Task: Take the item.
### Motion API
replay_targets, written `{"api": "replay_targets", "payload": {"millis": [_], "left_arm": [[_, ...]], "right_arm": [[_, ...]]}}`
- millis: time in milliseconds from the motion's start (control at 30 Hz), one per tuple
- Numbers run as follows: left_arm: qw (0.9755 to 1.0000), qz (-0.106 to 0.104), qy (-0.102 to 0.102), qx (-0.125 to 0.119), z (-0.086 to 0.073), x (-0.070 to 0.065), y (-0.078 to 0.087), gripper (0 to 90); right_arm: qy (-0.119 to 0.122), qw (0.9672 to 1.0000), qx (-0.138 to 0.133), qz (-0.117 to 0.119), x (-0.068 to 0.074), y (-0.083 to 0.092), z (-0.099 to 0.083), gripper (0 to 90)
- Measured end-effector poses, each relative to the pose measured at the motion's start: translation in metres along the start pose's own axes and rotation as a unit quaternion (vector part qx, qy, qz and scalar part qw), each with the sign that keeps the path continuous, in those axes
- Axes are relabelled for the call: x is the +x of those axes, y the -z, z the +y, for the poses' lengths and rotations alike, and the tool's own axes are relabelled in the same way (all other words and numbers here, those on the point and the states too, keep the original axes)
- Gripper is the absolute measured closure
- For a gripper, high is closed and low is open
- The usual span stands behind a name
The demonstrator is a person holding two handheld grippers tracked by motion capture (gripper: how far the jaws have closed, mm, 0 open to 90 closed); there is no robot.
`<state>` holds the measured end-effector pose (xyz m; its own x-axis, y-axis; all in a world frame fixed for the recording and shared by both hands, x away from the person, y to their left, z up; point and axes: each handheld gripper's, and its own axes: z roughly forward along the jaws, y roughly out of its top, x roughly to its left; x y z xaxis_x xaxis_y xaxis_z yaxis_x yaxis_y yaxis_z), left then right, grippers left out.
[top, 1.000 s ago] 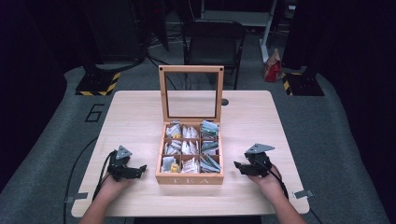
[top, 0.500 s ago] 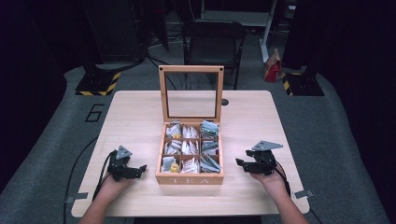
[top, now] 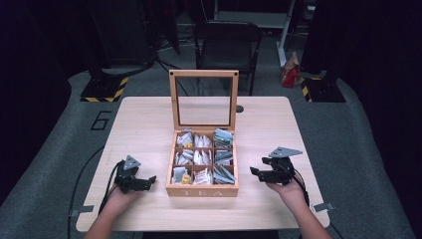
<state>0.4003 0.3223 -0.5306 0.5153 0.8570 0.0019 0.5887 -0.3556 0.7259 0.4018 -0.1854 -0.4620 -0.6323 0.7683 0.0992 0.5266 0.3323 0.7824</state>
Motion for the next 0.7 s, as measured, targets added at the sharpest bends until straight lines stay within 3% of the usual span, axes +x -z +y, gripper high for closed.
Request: {"api": "replay_targets", "payload": {"millis": [167,400,700], "left_arm": [[1.0000,0.000,-0.001,0.000,0.000,0.000,0.000,4.2],[1.0000,0.001,0.000,-0.001,0.000,0.000,0.000,4.2],[1.0000,0.000,0.000,0.000,0.000,0.000,0.000,4.2]], "right_arm": [[-0.004,0.9998,-0.014,0.010,0.003,0.002,0.006,26.9],[-0.002,0.9996,-0.013,0.025,0.006,0.003,0.012,19.7],[0.012,0.9994,-0.017,0.027,0.012,0.008,0.024,20.3]]}}
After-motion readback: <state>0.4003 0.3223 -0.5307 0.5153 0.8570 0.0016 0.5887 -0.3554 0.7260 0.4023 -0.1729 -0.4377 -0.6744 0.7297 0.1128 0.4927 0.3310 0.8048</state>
